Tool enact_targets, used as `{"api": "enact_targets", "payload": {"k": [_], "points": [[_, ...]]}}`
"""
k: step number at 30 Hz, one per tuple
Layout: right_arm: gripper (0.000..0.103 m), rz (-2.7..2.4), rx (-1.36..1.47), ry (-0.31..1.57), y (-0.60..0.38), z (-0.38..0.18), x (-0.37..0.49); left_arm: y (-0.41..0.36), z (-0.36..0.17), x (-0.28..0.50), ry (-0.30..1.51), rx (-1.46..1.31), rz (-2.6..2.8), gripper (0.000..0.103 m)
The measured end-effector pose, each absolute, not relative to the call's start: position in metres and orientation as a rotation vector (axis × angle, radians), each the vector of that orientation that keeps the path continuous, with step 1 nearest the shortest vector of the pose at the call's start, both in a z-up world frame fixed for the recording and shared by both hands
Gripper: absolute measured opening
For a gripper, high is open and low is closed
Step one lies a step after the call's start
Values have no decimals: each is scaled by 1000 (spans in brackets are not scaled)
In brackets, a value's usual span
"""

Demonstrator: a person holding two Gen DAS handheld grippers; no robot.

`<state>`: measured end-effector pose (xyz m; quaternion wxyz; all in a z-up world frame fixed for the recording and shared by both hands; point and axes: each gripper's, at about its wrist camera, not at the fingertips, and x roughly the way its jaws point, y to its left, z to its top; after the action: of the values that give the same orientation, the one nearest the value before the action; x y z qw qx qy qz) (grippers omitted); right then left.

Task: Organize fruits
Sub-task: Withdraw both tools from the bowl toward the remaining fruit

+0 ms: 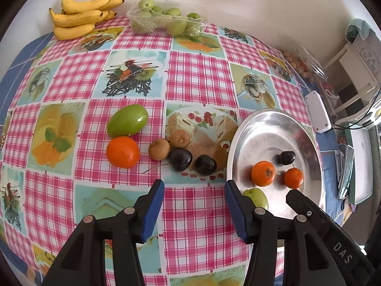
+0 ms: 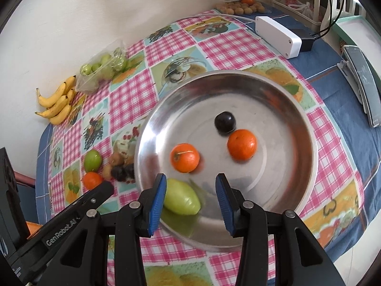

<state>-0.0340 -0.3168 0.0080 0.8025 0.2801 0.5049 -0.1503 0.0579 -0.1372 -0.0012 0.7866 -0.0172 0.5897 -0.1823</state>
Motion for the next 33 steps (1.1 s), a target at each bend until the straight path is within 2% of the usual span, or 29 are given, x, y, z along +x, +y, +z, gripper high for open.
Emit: {"api": "enact_targets", "payload": {"k": [16,18,21,25,29,33], "points": [[44,-301,583,1101,-311,6,-26,-127,0,59,1268,-27,-351,63],[44,-298,581,1103,-310,6,-26,-126,0,59,1266,-24,-344,66],[51,-292,576,1103,-308,6,-24,-124,-1,61,1263,-22,-321,77],[56,-287,569,1103,-307,7,-22,-117,-3,63,1268,-30,-289,83],[65,-282,570,1098,-308,7,-22,-111,-5,65,1255,-30,-245,103],[67,-284,564,1089,-307,8,-21,-106,-3,66,1215,-3,-196,103]]}}
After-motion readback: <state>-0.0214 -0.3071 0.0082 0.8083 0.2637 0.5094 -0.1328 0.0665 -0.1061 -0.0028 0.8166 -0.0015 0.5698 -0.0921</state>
